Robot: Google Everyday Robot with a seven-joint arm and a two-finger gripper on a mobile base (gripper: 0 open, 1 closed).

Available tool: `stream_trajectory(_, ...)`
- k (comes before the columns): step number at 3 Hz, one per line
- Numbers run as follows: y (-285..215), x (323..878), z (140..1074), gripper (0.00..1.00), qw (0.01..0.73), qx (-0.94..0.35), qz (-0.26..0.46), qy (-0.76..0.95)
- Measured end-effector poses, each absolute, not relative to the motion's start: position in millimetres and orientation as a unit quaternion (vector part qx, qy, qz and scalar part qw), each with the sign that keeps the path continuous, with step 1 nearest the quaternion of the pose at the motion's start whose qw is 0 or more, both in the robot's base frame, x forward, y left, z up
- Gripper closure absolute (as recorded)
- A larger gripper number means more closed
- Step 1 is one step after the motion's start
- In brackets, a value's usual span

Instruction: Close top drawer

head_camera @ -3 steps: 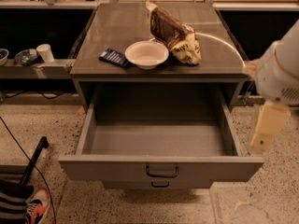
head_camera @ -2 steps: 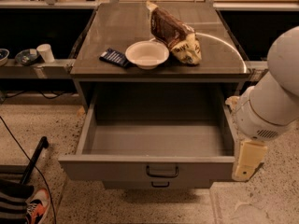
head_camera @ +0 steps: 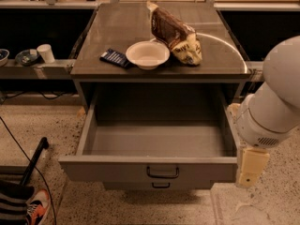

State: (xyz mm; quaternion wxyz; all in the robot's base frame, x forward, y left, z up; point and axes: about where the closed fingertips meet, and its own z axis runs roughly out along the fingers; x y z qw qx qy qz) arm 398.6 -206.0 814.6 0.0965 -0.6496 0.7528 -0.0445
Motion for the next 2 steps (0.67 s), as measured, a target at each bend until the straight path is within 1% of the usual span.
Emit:
stream_trajectory(1, -204.0, 392.6, 794.1, 0.15, 0.089, -0.662, -0.044, 0.743)
stream_trajectory(2, -202.4, 390.2, 772.2, 0.38, 0.081, -0.670, -0.038, 0.737)
